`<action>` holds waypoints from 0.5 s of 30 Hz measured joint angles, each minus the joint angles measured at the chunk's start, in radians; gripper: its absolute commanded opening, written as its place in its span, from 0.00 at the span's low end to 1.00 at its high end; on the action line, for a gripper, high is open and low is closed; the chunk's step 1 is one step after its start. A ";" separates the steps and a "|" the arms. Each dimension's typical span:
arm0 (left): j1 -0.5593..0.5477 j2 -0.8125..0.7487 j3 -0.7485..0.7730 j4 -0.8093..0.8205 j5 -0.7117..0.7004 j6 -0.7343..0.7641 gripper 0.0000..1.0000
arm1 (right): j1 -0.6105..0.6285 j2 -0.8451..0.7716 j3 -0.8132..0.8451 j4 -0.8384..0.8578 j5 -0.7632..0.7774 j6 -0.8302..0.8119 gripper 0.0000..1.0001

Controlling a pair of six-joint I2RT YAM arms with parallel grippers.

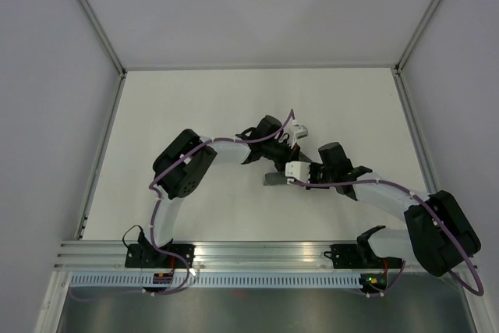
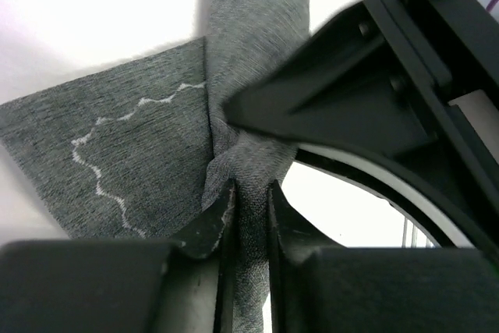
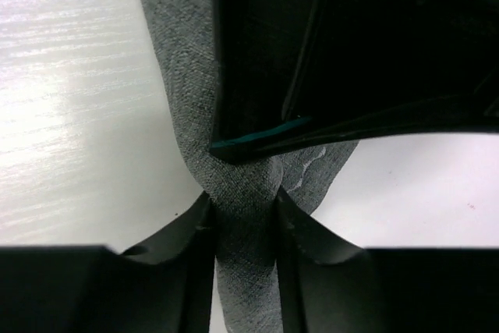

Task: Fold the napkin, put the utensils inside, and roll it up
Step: Roll the napkin with the utensil

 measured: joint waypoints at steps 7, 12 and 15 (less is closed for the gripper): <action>0.016 0.001 -0.004 -0.018 -0.013 -0.012 0.41 | 0.013 0.044 0.028 -0.005 -0.010 -0.037 0.11; 0.028 -0.022 -0.033 -0.011 -0.029 -0.037 0.44 | 0.013 0.095 0.083 -0.044 -0.036 -0.049 0.09; 0.037 -0.038 -0.057 0.003 -0.034 -0.058 0.46 | 0.013 0.136 0.130 -0.085 -0.060 -0.058 0.09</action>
